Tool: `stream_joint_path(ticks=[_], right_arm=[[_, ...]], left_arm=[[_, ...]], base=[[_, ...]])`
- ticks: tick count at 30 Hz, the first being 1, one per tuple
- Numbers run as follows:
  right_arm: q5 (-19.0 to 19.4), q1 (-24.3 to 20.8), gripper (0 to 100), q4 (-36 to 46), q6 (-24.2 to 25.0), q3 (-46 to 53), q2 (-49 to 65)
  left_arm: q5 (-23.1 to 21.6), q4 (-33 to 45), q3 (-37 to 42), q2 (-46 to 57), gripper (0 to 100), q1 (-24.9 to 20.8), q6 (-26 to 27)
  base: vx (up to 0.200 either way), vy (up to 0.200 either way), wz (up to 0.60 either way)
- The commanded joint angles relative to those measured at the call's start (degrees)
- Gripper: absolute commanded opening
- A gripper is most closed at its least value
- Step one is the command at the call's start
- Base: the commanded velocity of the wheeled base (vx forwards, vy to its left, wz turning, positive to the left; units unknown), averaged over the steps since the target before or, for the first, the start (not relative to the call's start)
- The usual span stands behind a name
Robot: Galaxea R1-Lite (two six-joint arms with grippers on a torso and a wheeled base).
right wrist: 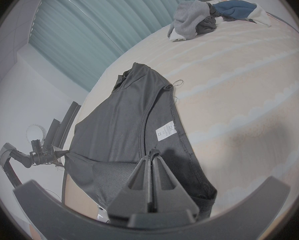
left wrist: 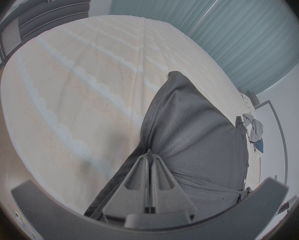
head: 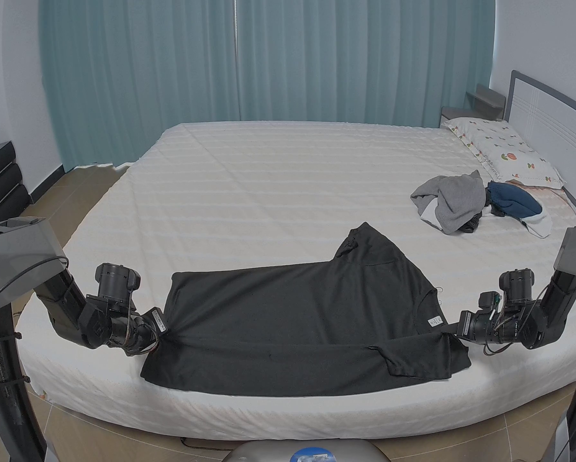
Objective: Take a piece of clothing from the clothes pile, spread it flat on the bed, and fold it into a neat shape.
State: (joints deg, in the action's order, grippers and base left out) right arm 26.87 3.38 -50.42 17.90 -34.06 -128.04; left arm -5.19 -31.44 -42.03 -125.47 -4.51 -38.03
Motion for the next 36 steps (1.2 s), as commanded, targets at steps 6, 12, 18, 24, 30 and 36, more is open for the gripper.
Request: stream_joint_path(ticks=[6, 12, 18, 24, 30, 36], right_arm=[[0.03, -0.48, 0, -2.40, 2.14, -0.22, -0.46], [0.03, -0.48, 0, -2.49, 2.06, -0.30, -1.86], [0.03, -1.00, 100, -2.49, 2.32, -0.30, -1.43], [-0.06, -1.00, 100, -2.49, 6.71, 1.63, 2.97], [-0.41, -1.00, 100, -2.49, 18.67, 2.95, 7.80], [-0.15, -1.27, 100, -2.49, 23.24, 3.30, 7.89]], left_arm=[[0.01, -0.03, 0.02, -0.13, 0, -0.06, -0.02], [-0.08, -0.03, -0.07, -0.04, 0, 0.03, -0.29], [-0.34, -0.03, -0.07, 0.22, 100, 0.03, -0.55], [-0.26, -0.11, 0.55, 1.36, 100, 1.26, -1.08], [-1.57, -0.55, 2.39, 4.97, 100, 3.10, -1.16], [-2.63, -0.73, 1.78, 4.79, 100, 3.46, -2.75]], base=[[0.000, 0.000, 0.00], [0.000, 0.000, 0.00], [0.000, 0.000, 0.00], [0.000, 0.000, 0.00], [0.000, 0.000, 0.00], [0.000, 0.000, 0.00]])
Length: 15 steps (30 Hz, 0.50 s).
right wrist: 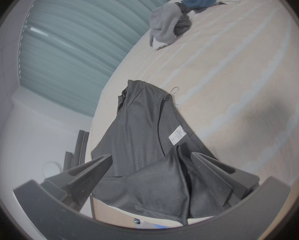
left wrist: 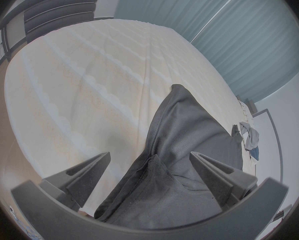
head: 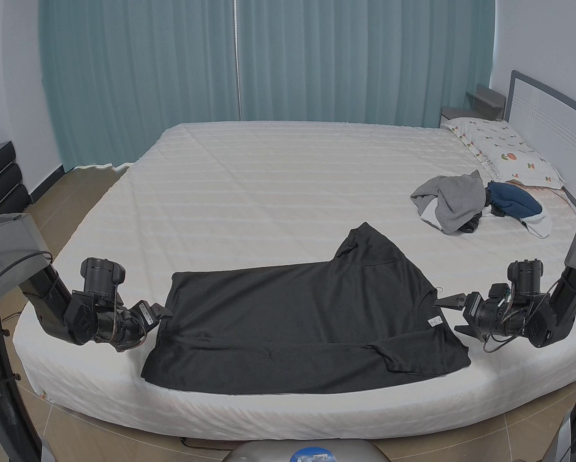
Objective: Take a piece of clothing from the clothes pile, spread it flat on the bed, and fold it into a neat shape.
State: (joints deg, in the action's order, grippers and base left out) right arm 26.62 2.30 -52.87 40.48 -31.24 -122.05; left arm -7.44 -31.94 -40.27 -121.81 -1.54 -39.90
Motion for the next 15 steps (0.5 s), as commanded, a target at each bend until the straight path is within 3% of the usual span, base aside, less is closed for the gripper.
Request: stream_joint_path(ticks=[1, 9, 15], right_arm=[[0.09, -0.19, 100, -0.04, 0.74, 0.39, 1.99], [0.09, -0.11, 100, -0.04, 0.82, 0.57, 1.99], [0.01, -0.02, 100, -0.13, 0.82, 1.10, 2.17]], left_arm=[[-0.39, -0.23, 0.01, 1.22, 100, 0.48, -1.58], [-0.39, -1.02, -0.16, 0.78, 100, 0.57, -2.46], [-0.74, -1.02, -0.25, 0.78, 100, 0.92, -2.55]], base=[[0.000, 0.000, 0.00], [0.000, 0.000, 0.00], [0.200, 0.000, 0.00]])
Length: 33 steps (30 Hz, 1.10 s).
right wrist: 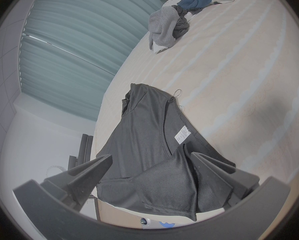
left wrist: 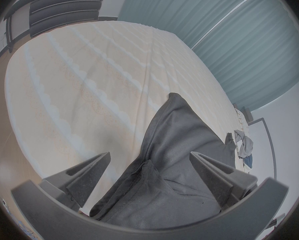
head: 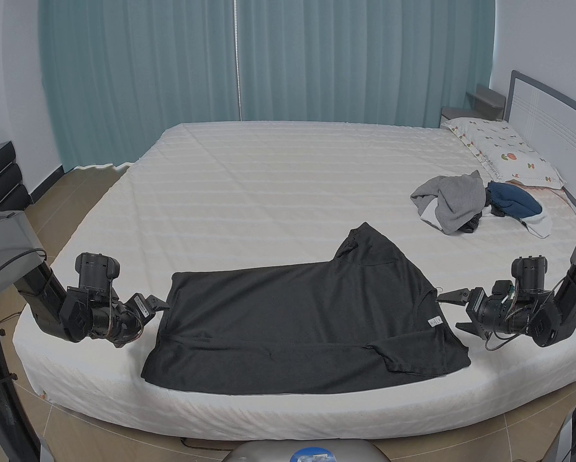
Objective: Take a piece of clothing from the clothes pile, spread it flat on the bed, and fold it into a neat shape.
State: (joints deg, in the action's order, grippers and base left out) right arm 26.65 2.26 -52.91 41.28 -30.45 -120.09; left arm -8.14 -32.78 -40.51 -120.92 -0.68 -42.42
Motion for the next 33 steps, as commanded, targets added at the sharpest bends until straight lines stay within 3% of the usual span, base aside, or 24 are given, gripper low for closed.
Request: stream_joint_path(ticks=[1, 9, 13, 19, 28, 33], right_arm=[[-0.02, 0.03, 100, -0.09, -0.06, 0.31, 0.21], [-0.02, -0.06, 100, -0.09, -0.06, 0.39, 0.21], [-0.02, -0.15, 100, 0.00, -0.06, 0.39, 0.12], [-0.02, -0.15, 100, 0.00, -0.32, 0.66, 0.12], [-0.11, -0.15, 100, 0.00, -0.41, 0.66, 0.12], [-0.11, -0.15, 100, 0.00, -0.50, 0.75, 0.12]], left_arm=[[-0.03, -0.27, -0.10, -0.11, 100, 0.07, -0.03], [-0.21, 0.17, -2.21, -0.46, 100, 0.07, -4.86], [-0.29, 0.26, -2.38, -0.46, 100, -0.20, -5.04], [-0.29, 0.00, -2.47, -0.55, 100, -0.28, -5.04], [-0.12, -0.27, -3.44, -0.90, 100, 0.16, -5.57], [-0.12, -0.35, -3.88, -0.72, 100, 1.03, -5.57]], base=[[0.200, 0.000, 0.00], [0.000, 0.000, 0.00], [0.000, 0.000, 0.00], [0.000, -0.200, 0.00], [0.000, 0.000, 0.00], [0.200, 0.000, 0.00]])
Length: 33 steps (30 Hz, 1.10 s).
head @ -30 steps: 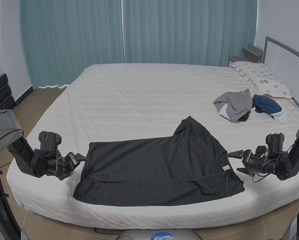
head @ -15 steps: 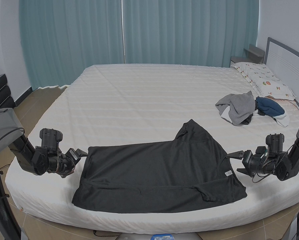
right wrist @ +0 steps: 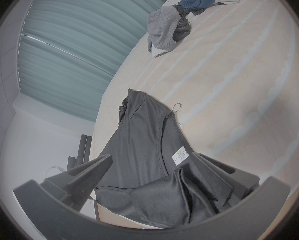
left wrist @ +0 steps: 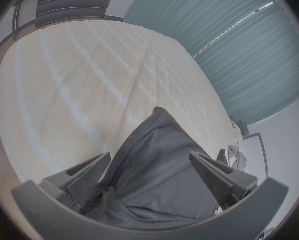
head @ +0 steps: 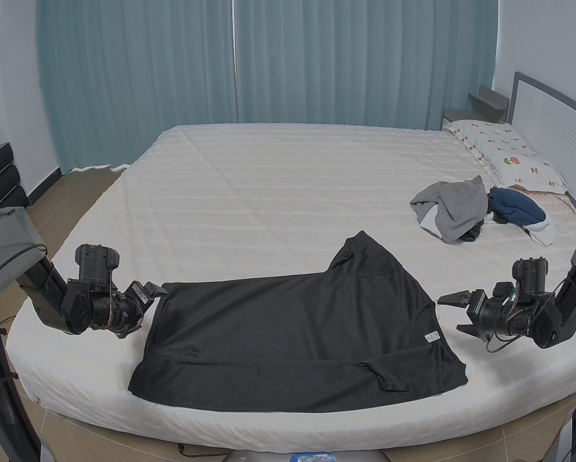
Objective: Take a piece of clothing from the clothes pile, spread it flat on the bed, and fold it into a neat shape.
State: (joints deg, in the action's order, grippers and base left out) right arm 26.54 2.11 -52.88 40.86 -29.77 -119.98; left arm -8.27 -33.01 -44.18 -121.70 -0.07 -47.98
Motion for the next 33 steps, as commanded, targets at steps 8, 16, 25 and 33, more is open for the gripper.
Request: stream_joint_path(ticks=[8, 16, 25, 33], right_arm=[[-0.08, -0.09, 100, -0.12, -0.26, 0.33, 0.18], [-0.08, -0.18, 100, -0.03, -0.26, 0.85, 0.80], [0.00, -0.09, 100, -0.03, -0.17, 0.41, 0.71], [0.00, -0.09, 100, -0.03, -0.17, 0.59, 0.89]], left_arm=[[0.44, -0.03, -0.65, 0.23, 100, 0.51, 0.26], [0.09, 0.58, -4.95, -0.91, 100, 0.51, 0.61], [-0.08, 0.67, -10.40, -5.04, 100, 0.16, 2.54], [-0.08, 0.93, -16.38, -10.49, 100, 0.42, 2.81]], base=[[0.025, 0.000, 0.00], [0.000, 0.000, 0.00], [0.000, 0.000, 0.00], [0.000, 0.000, 0.00]])
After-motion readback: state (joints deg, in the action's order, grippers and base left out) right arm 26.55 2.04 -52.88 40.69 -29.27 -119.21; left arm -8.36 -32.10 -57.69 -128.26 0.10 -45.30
